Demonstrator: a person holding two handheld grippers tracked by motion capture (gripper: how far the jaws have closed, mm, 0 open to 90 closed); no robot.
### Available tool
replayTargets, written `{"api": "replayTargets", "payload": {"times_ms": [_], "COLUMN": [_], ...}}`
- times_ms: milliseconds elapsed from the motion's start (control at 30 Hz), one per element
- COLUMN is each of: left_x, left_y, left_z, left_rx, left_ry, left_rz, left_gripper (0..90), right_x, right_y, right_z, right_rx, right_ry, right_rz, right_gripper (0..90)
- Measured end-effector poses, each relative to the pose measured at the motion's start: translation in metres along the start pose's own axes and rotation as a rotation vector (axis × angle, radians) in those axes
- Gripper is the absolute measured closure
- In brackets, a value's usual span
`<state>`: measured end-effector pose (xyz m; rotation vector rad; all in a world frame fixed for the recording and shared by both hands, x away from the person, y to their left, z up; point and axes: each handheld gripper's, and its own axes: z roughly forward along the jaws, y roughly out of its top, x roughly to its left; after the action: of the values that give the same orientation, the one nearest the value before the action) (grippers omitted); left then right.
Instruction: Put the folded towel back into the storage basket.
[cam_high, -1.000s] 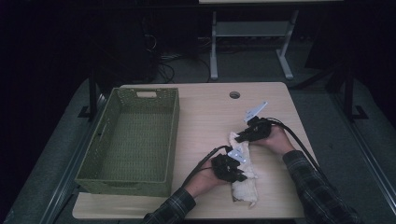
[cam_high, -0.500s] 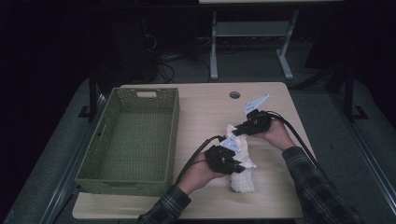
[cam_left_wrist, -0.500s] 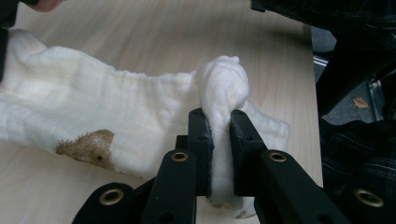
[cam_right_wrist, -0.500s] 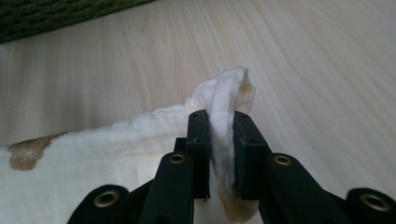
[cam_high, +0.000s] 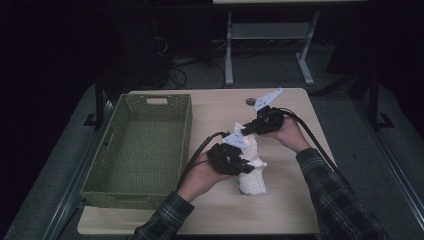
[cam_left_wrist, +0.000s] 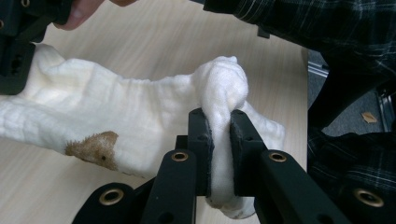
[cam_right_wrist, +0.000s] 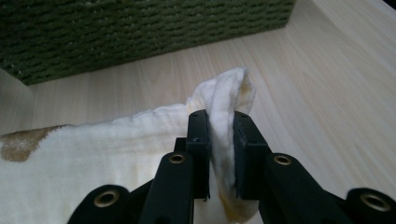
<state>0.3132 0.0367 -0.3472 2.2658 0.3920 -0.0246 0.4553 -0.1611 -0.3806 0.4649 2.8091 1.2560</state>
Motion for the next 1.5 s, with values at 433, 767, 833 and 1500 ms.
{"api": "replayTargets", "payload": {"times_ms": [433, 767, 833, 1500], "left_x": [0.021, 0.035, 0.036, 0.056], "left_y": [-0.015, -0.034, -0.037, -0.104], "left_z": [-0.062, -0.107, -0.111, -0.191], "left_rx": [-0.058, -0.078, -0.079, -0.113], "left_ry": [0.006, 0.041, 0.044, 0.129], "left_rz": [0.012, 0.023, 0.019, -0.035], "left_gripper": [80.7, 80.8, 80.8, 81.0], "right_x": [0.003, 0.008, 0.008, 0.031], "right_y": [0.051, 0.095, 0.102, 0.166], "right_z": [0.025, 0.04, 0.045, 0.103], "right_rx": [-0.019, -0.04, -0.041, -0.032], "right_ry": [0.023, 0.02, 0.021, 0.037], "right_rz": [-0.051, -0.087, -0.094, -0.158], "right_gripper": [78.6, 78.7, 78.7, 78.7]}}
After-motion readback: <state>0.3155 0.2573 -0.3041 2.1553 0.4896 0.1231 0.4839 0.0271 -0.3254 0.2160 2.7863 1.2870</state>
